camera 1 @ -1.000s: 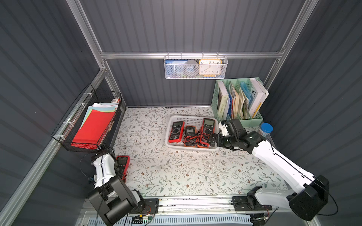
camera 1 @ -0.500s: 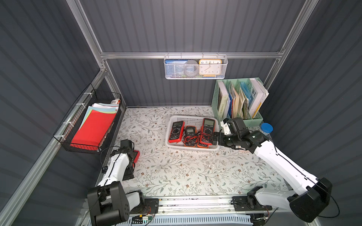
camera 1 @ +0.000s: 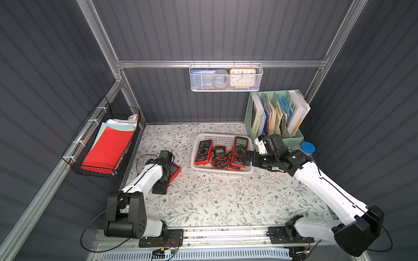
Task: Put the multimeter into the basket
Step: Move the multimeter to the center of the board.
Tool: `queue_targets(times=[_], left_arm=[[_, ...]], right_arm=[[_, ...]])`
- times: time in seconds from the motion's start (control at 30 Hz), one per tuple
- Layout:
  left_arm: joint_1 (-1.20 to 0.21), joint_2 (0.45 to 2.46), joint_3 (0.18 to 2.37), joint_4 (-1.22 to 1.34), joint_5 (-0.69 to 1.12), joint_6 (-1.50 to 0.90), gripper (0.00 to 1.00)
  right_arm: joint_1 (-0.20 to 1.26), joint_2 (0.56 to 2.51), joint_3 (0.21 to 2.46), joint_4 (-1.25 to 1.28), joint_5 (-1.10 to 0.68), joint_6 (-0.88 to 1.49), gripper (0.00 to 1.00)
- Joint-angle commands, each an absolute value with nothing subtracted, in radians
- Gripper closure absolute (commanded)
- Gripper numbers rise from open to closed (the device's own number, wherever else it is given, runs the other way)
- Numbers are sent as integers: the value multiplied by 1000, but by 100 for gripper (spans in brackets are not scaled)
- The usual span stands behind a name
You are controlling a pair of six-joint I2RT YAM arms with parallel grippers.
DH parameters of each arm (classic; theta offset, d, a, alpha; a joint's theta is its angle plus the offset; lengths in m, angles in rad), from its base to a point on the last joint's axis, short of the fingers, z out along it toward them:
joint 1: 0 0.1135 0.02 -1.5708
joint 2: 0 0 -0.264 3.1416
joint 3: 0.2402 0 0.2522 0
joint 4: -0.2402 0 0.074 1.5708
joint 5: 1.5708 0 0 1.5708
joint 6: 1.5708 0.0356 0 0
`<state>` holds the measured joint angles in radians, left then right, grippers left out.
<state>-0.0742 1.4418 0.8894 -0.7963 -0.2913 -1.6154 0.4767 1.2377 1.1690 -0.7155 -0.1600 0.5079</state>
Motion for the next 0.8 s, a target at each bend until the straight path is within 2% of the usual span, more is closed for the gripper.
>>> queue_targets(times=[0.0,0.33,0.47,0.53,0.6,0.77], left_arm=[[-145,1491,951,-821,-112,-1474,1],[-161,1511,1203,-1030,-231,-1071,1],[-155,1527,1266,-982,-150,-746,1],[-155,1580,1346,-1006,-100,-537,1],[-158,1657,1453,-1053,-125,-374,1],[-158,1826,1595,-1227,-171,-221,1]], right_arm=[[472,1248,1181,-729,-150,520,1],[472,1268,1155,-693,-181,539,1],[472,1274,1152,-701,-201,546,1],[472,1272,1149,-705,-212,548,1],[473,1266,1146,-709,-235,551,1],[475,1236,1104,-701,-279,568,1]])
